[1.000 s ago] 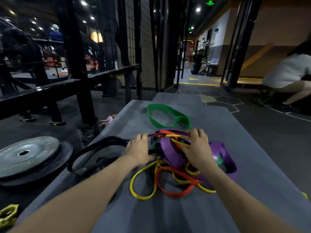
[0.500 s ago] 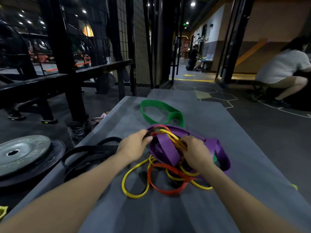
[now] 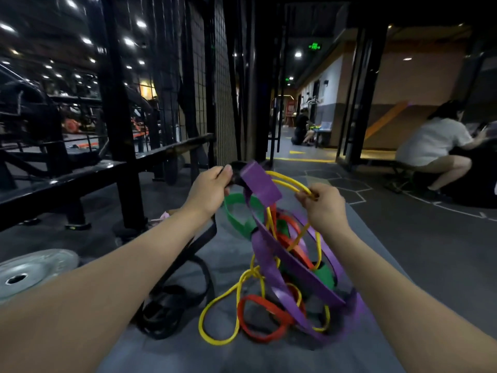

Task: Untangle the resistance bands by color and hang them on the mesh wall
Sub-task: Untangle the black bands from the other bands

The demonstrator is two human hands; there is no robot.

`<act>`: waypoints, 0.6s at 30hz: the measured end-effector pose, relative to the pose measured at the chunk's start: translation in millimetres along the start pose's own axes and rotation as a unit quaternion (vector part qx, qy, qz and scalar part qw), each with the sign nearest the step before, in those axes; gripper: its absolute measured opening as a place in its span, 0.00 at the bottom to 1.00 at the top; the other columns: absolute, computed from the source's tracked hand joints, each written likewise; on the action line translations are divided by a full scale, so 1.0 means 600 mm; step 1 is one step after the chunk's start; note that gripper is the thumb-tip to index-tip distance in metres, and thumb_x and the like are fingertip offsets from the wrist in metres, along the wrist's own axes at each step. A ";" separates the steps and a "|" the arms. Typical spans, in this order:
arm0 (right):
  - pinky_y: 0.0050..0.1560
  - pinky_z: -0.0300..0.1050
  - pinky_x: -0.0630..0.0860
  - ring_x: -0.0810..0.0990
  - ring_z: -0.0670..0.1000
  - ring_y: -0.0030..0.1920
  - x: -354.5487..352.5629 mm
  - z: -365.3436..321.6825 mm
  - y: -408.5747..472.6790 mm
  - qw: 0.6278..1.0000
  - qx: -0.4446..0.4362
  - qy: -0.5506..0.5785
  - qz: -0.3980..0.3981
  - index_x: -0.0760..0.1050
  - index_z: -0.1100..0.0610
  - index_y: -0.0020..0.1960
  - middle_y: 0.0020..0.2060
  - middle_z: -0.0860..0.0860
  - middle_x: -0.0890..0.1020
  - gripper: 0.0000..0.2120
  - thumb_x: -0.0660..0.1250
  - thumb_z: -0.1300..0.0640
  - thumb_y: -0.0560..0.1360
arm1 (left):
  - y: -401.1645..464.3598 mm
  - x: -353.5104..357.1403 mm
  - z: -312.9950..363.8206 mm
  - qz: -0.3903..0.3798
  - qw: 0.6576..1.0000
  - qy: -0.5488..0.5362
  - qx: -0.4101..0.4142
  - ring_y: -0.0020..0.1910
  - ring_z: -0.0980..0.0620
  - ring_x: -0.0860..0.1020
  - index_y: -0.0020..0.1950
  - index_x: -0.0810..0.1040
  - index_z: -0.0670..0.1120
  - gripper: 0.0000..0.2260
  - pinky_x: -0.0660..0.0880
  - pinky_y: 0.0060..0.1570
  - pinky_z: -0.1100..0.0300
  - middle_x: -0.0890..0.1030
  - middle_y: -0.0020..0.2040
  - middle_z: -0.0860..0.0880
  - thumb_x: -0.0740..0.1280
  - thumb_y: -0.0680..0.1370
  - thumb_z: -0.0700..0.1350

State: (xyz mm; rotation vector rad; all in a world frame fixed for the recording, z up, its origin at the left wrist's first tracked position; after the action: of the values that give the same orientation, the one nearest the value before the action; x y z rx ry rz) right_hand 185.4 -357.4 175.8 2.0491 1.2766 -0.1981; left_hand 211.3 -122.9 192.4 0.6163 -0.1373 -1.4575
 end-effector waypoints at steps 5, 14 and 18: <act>0.37 0.42 0.63 0.78 0.59 0.44 0.069 0.031 -0.042 0.986 0.004 -0.107 -0.124 0.76 0.63 0.40 0.39 0.62 0.80 0.09 0.66 0.58 0.75 | -0.057 0.029 -0.096 -0.130 0.964 0.202 -0.112 0.30 0.52 0.69 0.34 0.68 0.46 0.15 0.64 0.33 0.60 0.72 0.31 0.49 0.58 0.81 0.46; 0.33 0.39 0.61 0.73 0.50 0.39 0.184 0.060 -0.147 0.966 -0.014 -0.110 -0.232 0.77 0.54 0.40 0.32 0.51 0.76 0.04 0.66 0.60 0.73 | -0.153 -0.023 -0.246 -0.133 0.951 0.155 -0.234 0.44 0.46 0.79 0.45 0.75 0.43 0.06 0.75 0.51 0.55 0.81 0.43 0.45 0.63 0.78 0.45; 0.37 0.39 0.61 0.74 0.50 0.40 0.210 0.071 -0.171 0.969 -0.024 -0.086 -0.232 0.78 0.58 0.44 0.36 0.51 0.77 0.02 0.67 0.60 0.73 | -0.177 -0.023 -0.255 -0.096 0.963 0.095 -0.234 0.27 0.57 0.71 0.39 0.73 0.46 0.09 0.67 0.27 0.65 0.74 0.31 0.52 0.61 0.79 0.42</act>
State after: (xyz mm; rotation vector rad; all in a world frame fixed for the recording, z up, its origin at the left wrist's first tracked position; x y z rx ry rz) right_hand 172.5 -265.6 35.8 1.6240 1.6144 -0.5399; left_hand 184.2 -61.9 18.2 0.3829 0.4197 -1.5364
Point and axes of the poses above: each hand's wrist, its own y-axis towards the middle knuckle, its own x-axis out of the palm, z = x × y, the point moved 10 cm from there along y, towards the middle knuckle
